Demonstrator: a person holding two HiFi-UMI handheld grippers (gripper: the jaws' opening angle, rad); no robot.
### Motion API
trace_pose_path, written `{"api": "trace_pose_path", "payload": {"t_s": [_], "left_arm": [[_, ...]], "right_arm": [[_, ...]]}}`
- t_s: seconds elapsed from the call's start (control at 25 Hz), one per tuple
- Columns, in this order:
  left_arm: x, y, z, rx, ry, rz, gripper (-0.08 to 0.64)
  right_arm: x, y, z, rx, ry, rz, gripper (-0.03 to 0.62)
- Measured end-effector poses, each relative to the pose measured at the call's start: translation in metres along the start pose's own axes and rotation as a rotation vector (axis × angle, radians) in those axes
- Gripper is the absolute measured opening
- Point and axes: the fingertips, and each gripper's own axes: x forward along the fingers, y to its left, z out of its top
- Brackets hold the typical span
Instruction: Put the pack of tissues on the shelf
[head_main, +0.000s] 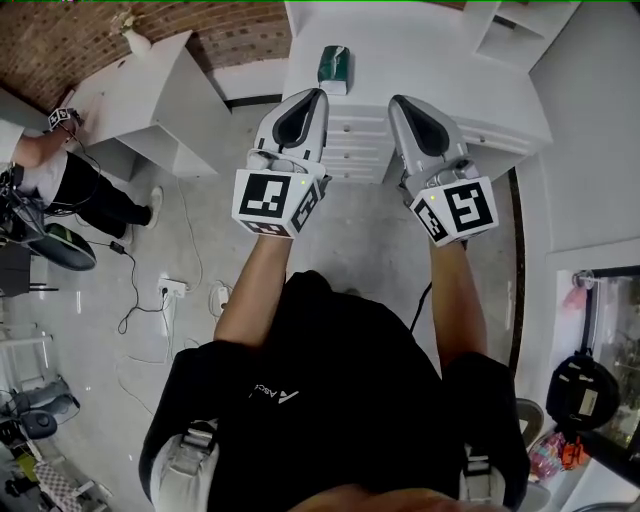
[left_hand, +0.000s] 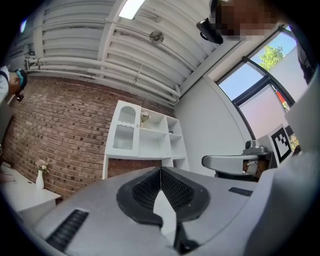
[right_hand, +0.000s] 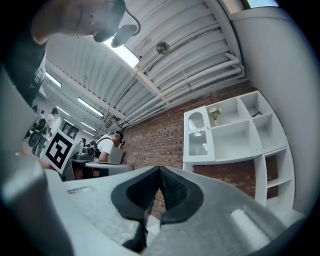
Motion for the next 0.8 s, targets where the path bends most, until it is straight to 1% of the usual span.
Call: {"api": "trace_pose_path", "payload": {"t_s": [0.16,0.4,0.6,0.8], "left_arm": [[0.014,0.005,-0.017,0.001,0.039,0.038,0.012],[0.049,0.029,-0.052,-0.015,0.088,0.060,0.087],[0.094,0.059,-0.100,-0.051,0.140,0.079,0.149],[0.144,0.107,-0.161,-0.066,0.228,0.119,0.239]], "right_arm": [[-0.003,-0.015,-0.006,0.013,0.008,-0.011,0.002],[0.014,-0.038,-0.027,0.011,0.037,-0.020,0.002],[0.049,-0.069,-0.055,-0.006,0.075,-0.013,0.002],[0.103,-0.109,-0.094,0.005,0.113,-0.011,0.002]]}}
